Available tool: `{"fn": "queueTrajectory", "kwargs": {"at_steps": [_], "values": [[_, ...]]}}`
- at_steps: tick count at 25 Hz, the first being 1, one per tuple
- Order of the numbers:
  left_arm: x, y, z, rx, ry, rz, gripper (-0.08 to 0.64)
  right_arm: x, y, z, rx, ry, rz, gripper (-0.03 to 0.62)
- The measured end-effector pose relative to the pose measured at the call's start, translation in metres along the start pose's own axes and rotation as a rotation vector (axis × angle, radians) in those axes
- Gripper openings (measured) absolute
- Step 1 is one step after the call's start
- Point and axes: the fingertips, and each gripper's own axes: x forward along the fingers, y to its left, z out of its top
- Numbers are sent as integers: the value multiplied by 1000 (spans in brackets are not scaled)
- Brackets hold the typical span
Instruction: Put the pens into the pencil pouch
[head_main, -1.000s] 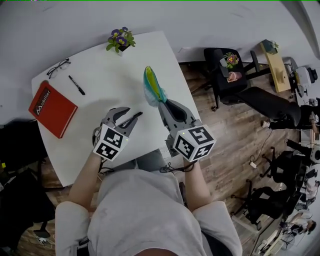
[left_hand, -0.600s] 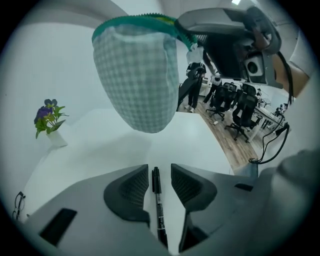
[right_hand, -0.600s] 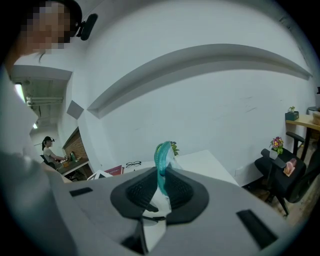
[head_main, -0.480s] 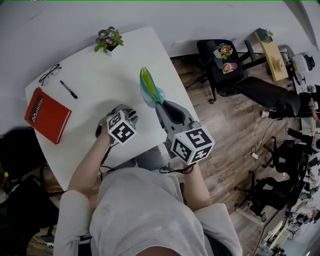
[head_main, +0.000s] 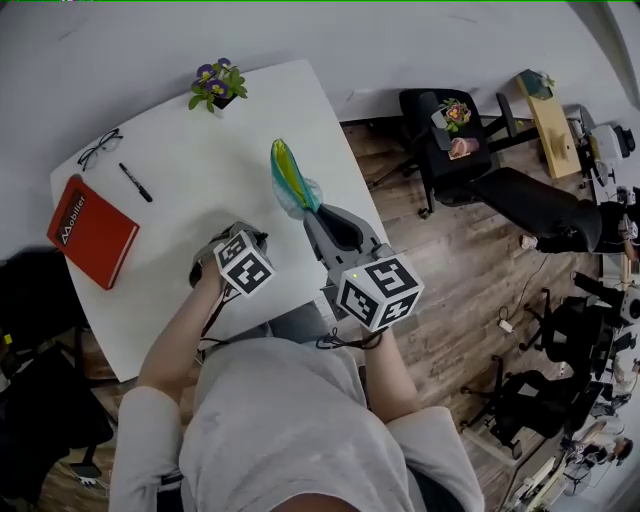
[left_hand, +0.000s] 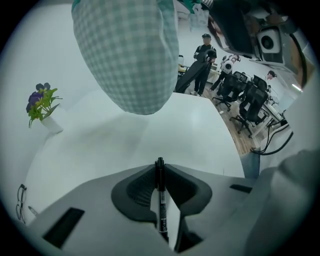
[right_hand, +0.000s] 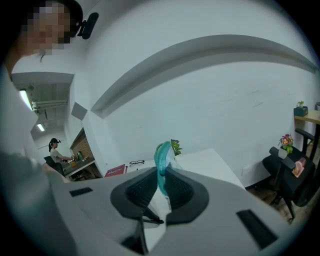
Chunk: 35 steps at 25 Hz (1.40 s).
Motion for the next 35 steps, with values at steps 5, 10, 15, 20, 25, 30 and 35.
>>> {"fn": "queueTrajectory", "kwargs": {"at_steps": [5, 10, 15, 20, 25, 30, 35], "values": [[-28, 16, 14, -183, -177, 36, 74, 14, 2, 7, -2, 13, 68, 61], [-98, 53, 34, -333, -449, 202, 74, 31, 10, 17, -29, 23, 148, 61], [-174, 85, 41, -391, -644, 404, 74, 54, 24, 32, -63, 27, 236, 61], [-243, 105, 33, -457, -812, 576, 74, 75, 47, 38, -69, 32, 329, 61], [-305, 115, 26, -510, -1029, 682, 74, 89, 74, 37, -73, 44, 422, 61], [-369, 121, 21, -522, -1272, 785, 74, 94, 99, 32, -87, 62, 495, 61], [-416, 124, 25, -497, -1426, 829, 74, 91, 120, 26, -94, 82, 550, 61]]}}
